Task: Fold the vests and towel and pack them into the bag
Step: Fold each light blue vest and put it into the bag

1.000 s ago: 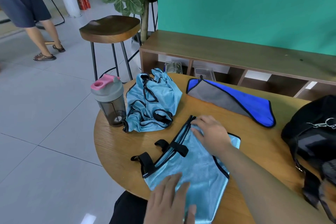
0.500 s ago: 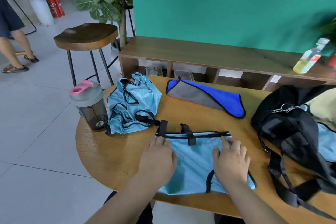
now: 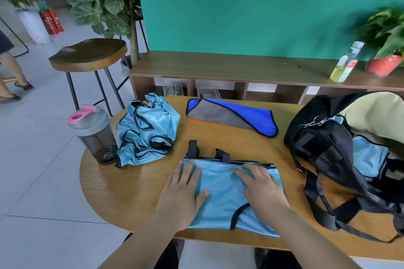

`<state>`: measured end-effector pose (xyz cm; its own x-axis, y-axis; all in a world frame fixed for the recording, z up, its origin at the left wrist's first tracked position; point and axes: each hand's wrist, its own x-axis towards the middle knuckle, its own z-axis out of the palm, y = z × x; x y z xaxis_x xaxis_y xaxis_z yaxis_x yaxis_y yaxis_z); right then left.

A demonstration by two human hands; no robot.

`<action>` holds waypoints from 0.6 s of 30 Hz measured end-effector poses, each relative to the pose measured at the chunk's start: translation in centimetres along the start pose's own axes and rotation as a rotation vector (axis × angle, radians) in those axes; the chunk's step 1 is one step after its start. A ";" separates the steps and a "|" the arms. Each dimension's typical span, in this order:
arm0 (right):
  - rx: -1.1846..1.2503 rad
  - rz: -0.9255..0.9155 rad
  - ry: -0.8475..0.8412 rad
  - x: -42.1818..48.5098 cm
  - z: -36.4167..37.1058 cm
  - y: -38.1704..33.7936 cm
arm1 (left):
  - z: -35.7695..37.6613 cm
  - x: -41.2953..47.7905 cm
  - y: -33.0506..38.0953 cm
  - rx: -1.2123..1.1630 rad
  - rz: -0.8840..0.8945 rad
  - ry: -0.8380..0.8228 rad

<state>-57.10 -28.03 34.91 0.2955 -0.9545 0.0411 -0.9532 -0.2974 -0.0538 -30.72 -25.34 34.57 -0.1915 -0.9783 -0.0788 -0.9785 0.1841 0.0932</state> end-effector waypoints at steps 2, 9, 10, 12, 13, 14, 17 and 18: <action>0.020 0.011 -0.040 0.1 -0.2 0.1 | 0.3 -0.2 -1.1 -0.008 -0.038 0.007; -0.087 0.029 -0.089 1.2 -1.3 -2.3 | -0.7 0.5 1.5 0.093 -0.082 0.156; -0.092 0.032 -0.074 1.5 -1.2 -2.8 | -0.9 0.9 2.3 0.085 -0.037 0.195; -0.062 0.047 -0.019 1.8 -0.6 -3.8 | -0.5 1.6 3.6 0.019 0.035 0.202; -0.045 0.055 0.002 1.8 -0.3 -4.1 | 0.0 2.0 3.7 -0.020 0.053 0.199; -0.022 0.064 0.000 1.9 -0.1 -4.2 | 0.5 2.2 3.6 -0.048 0.058 0.190; 0.046 0.075 -0.040 1.6 0.4 -3.5 | 1.8 2.3 2.7 -0.041 0.043 0.099; 0.047 0.068 -0.036 1.4 0.5 -3.2 | 1.9 2.3 2.6 -0.030 0.038 0.085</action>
<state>-53.59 -28.41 34.64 0.2330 -0.9725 0.0001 -0.9674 -0.2319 -0.1016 -33.83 -26.95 32.71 -0.2198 -0.9755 0.0097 -0.9677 0.2193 0.1241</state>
